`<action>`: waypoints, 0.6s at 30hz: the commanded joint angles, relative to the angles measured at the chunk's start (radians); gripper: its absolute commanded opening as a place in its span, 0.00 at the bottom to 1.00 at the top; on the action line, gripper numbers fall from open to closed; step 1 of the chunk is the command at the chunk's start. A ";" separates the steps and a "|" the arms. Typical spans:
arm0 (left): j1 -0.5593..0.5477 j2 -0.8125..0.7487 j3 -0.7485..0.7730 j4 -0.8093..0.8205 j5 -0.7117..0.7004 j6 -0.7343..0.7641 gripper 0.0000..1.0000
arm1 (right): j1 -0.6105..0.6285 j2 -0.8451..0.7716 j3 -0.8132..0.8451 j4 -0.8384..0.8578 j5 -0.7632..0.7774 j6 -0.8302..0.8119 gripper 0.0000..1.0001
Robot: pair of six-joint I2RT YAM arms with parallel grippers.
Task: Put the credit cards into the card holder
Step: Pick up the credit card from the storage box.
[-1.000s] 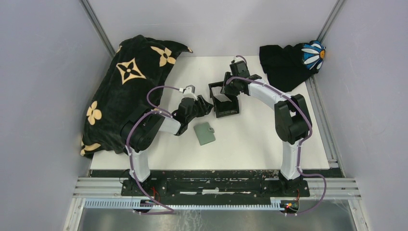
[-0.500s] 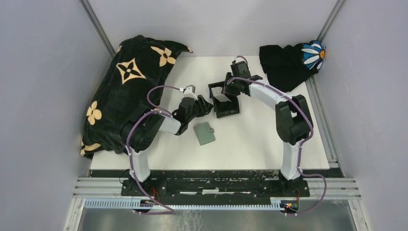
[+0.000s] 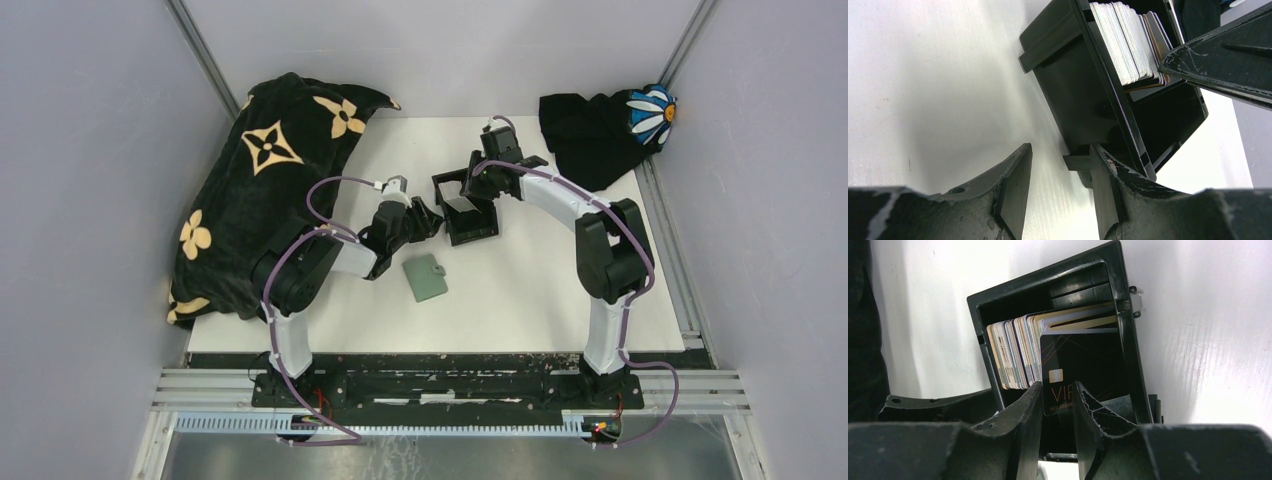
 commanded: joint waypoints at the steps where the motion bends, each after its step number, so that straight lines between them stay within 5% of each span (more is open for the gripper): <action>1: -0.004 0.013 0.039 0.034 0.006 0.037 0.53 | 0.009 -0.064 -0.001 0.021 -0.037 0.013 0.33; 18: -0.004 0.017 0.045 0.030 0.008 0.040 0.53 | 0.009 -0.089 -0.009 0.029 -0.044 0.013 0.31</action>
